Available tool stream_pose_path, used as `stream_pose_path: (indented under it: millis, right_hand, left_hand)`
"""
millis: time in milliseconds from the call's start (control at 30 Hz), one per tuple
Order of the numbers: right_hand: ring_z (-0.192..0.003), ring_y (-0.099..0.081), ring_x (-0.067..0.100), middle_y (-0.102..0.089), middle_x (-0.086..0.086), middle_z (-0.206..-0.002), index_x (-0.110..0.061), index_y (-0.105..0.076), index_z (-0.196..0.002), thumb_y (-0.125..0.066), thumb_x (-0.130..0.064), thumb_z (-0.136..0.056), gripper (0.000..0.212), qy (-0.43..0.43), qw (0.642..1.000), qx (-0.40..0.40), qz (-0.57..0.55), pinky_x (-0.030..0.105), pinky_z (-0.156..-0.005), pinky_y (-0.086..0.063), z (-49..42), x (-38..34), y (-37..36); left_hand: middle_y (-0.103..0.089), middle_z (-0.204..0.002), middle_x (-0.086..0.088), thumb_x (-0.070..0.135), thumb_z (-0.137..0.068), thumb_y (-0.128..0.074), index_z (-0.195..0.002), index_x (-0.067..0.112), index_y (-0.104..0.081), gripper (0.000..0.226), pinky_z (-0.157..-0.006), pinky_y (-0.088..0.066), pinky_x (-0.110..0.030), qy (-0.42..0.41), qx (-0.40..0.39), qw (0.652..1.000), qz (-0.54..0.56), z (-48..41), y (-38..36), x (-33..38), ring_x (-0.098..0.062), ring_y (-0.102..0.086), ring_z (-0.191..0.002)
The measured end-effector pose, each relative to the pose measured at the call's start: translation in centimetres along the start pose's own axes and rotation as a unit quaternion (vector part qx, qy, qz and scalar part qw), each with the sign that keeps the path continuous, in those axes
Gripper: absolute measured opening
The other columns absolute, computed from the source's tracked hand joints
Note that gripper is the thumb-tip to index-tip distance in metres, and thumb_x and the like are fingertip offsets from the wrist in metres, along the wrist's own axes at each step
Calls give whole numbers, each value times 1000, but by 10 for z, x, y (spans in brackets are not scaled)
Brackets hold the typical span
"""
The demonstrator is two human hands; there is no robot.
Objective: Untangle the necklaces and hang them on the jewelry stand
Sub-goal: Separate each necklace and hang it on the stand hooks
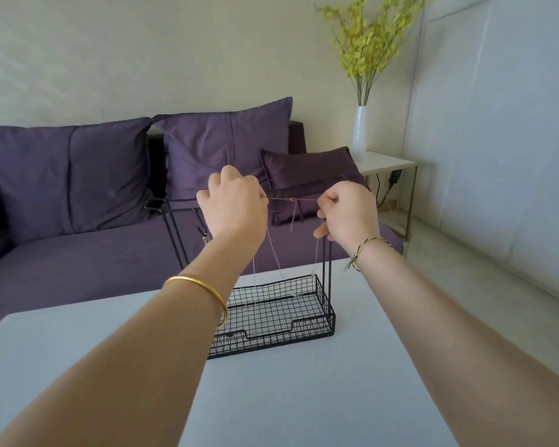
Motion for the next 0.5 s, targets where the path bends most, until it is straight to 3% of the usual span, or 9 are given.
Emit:
stream_pose_path:
  millis: [233,400,500]
  right_hand:
    - [-49,-67,24,-66,7,-69,-4,-61,-87,-46,-13,-94,19,-22,999,-25,-5,44,-66,-57,2,8,-12]
    - [-51,-66,23,-65,6,-59,-9,-57,-82,-40,-6,-90,19,-18,998,-27,58,42,-65,-56,3,18,-17]
    - [-51,-67,22,-66,8,-65,-9,-55,-80,-38,-3,-88,20,-5,995,-28,91,39,-62,-56,5,24,-19]
  left_hand:
    - [-44,-114,-4,18,-88,-54,-98,22,-71,20,-92,-26,-38,-2,4,998,-68,5,-10,-4,-30,-34,-109]
    - [-36,-138,-3,18,-84,-59,-93,25,-72,17,-110,-13,-47,-33,-11,994,-106,11,-18,-4,-31,-21,-132]
    - [-30,-147,-4,21,-85,-61,-94,26,-72,16,-115,-4,-52,-44,-32,991,-125,14,-21,-3,-31,-12,-139]
Point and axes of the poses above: each hand's wrist, its own z-axis away from the middle knuckle, its own y-axis out of the back of the hand, x = y × z, the point moved 1 cm from there along -z, towards the middle knuckle
